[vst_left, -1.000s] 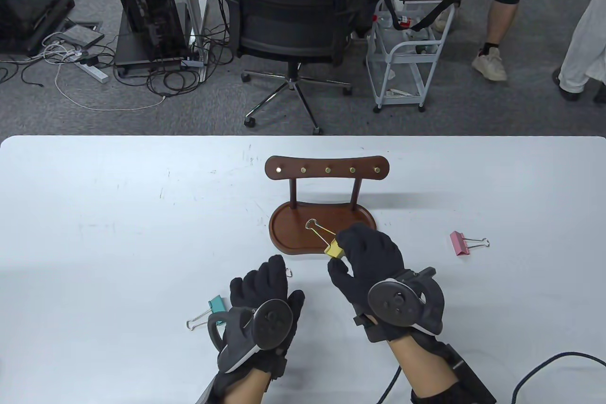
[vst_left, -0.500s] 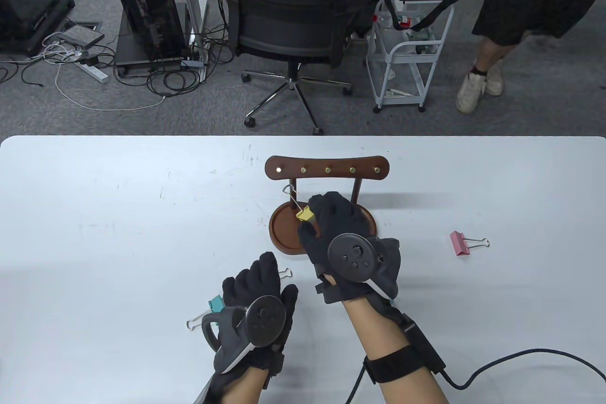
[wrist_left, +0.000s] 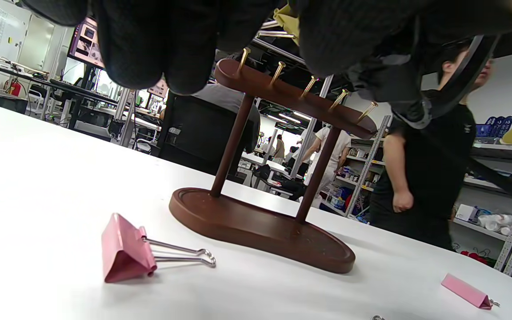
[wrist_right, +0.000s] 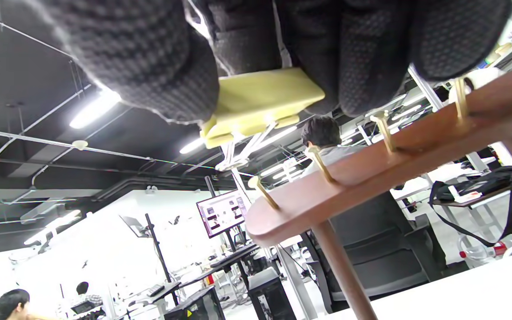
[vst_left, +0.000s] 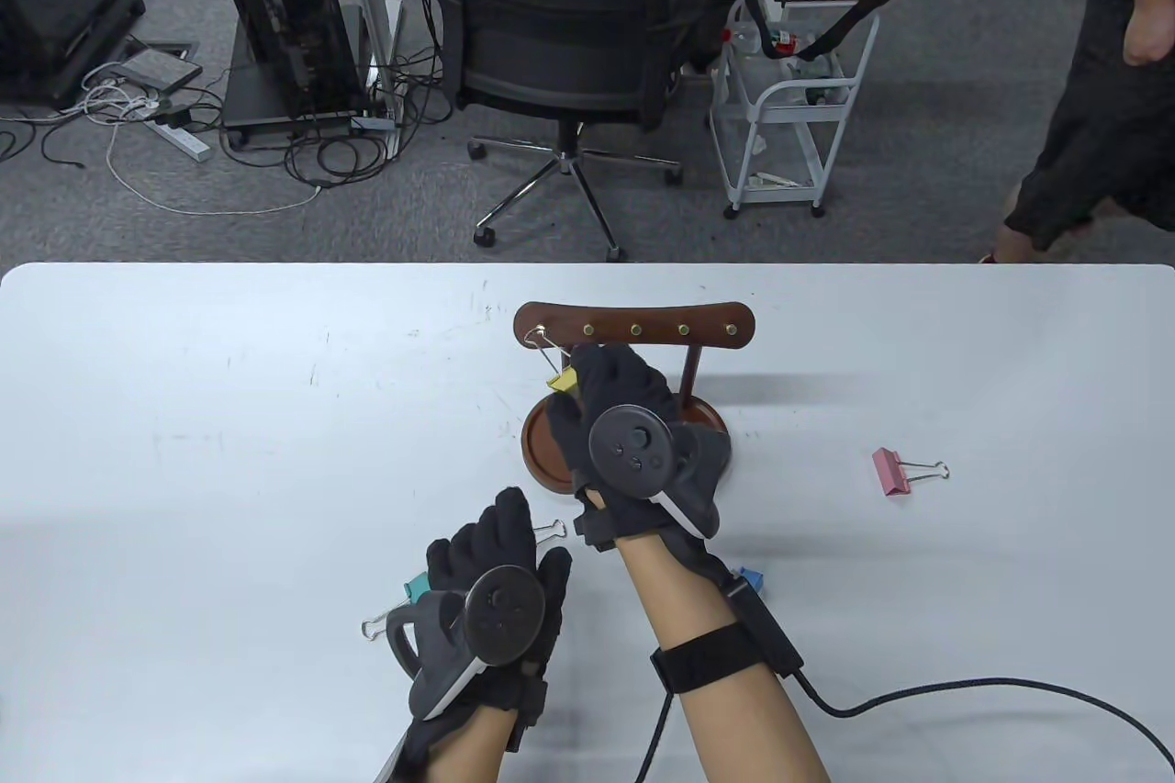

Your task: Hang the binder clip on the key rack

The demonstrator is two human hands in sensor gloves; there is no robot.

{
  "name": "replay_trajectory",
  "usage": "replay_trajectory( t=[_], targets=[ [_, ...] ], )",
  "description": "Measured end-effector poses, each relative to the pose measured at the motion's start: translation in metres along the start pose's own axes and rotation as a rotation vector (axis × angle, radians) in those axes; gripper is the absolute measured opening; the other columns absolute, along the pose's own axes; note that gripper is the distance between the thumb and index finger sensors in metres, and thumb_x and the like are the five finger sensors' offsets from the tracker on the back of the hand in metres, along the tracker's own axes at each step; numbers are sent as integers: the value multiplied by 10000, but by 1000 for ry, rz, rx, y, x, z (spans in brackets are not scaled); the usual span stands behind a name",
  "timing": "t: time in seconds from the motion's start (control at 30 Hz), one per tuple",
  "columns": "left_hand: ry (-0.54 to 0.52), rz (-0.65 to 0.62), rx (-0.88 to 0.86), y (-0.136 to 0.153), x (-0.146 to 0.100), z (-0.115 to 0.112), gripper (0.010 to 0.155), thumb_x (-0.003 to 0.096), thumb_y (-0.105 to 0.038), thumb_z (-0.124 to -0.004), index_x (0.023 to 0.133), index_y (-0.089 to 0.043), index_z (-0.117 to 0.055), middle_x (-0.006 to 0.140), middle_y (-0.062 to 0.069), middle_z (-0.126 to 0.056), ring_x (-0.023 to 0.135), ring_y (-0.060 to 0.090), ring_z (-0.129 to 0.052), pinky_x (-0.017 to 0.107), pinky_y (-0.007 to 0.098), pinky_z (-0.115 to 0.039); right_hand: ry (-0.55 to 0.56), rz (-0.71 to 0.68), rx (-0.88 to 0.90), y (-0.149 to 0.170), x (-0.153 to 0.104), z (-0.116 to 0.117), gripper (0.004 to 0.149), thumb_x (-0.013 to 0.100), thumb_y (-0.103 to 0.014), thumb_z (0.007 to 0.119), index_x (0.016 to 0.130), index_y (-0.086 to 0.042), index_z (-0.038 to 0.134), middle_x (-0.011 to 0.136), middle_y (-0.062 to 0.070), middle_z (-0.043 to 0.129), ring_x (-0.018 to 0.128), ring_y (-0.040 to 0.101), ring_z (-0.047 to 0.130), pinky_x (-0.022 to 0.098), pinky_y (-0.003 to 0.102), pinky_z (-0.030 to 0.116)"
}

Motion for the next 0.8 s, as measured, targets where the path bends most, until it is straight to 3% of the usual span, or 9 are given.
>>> replay_trajectory(
  t=[0.8],
  targets=[
    [13, 55, -14, 7, 1, 2, 775, 590, -402, -774, 1150, 74, -528, 1069, 346, -735, 913, 635, -743, 677, 801, -473, -42, 50, -66, 12, 4, 29, 708, 538, -416, 830, 1080, 6, 656, 1009, 364, 691, 787, 580, 776, 545, 715, 653]
  ],
)
Point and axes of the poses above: the tracker on the back of each hand, its own y axis roughly to the little-finger side, its own x axis roughly from the wrist to the fingertips, z = x × y, the point moved 2 cm from there along x, roughly from the wrist to the fingertips
